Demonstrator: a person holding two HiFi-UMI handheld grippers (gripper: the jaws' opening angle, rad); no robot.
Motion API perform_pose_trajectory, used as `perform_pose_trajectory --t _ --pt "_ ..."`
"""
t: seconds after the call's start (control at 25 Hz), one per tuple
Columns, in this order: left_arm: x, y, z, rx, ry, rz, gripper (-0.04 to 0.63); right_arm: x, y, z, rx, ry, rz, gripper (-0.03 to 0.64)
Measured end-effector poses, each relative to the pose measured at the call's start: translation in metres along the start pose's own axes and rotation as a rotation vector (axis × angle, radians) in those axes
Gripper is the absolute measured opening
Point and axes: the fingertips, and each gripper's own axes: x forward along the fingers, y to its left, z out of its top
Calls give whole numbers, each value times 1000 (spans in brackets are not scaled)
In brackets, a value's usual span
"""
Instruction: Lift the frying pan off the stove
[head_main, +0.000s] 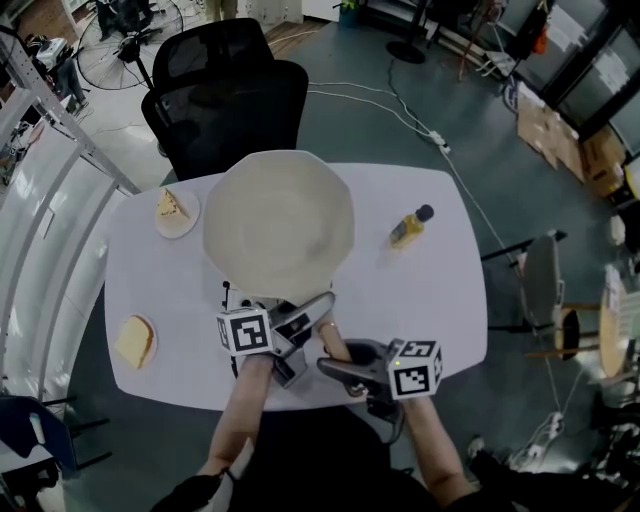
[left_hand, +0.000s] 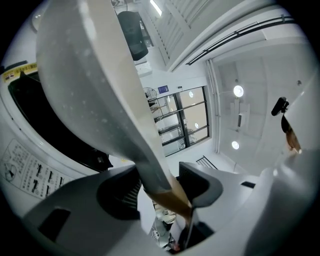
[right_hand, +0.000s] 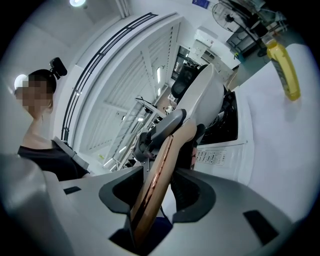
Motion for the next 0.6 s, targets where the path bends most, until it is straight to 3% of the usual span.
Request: perform_pose_trajectory --t 0.36,0.6 --pt "-18 -7 0 34 5 5 225 13 13 -8 -22 12 3 170" --pt "-37 -9 0 13 -3 32 225 20 24 -11 -15 9 18 172"
